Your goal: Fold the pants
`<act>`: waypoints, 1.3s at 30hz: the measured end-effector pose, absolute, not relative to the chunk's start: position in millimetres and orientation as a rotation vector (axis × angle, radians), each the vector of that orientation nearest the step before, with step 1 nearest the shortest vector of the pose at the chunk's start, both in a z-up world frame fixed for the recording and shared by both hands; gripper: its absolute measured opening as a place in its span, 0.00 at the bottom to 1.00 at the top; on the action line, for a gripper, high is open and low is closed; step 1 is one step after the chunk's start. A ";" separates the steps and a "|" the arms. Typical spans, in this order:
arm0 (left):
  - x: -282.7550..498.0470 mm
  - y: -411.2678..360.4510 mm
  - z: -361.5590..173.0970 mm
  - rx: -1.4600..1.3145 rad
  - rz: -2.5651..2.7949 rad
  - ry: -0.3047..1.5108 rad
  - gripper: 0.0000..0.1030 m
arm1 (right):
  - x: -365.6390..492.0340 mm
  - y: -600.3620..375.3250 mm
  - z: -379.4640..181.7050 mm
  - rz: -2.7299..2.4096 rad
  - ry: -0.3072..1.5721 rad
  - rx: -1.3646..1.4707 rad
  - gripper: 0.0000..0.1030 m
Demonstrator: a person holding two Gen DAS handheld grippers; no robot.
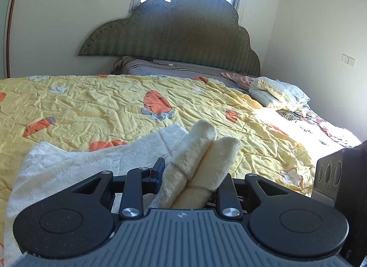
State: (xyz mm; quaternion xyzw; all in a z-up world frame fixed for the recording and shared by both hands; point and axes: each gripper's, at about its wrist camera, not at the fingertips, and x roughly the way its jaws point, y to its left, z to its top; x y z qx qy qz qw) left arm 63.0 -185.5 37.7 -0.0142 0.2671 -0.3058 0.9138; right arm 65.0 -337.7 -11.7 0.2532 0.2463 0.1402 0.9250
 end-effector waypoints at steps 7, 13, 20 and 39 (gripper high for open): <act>77.3 -200.6 18.5 -0.016 -0.685 0.643 0.32 | 64.2 -357.7 -36.3 0.209 0.598 0.563 0.25; 86.3 -203.4 16.2 -0.067 -0.776 0.725 0.52 | 31.6 -383.7 -37.9 0.189 0.599 0.591 0.26; 89.8 -152.6 51.4 -0.155 -0.749 0.660 0.64 | -11.1 -404.2 -21.0 -0.049 0.502 0.572 0.27; 29.6 -24.3 28.7 0.121 -0.598 0.604 0.67 | -14.1 -357.2 -25.6 0.243 0.582 0.734 0.57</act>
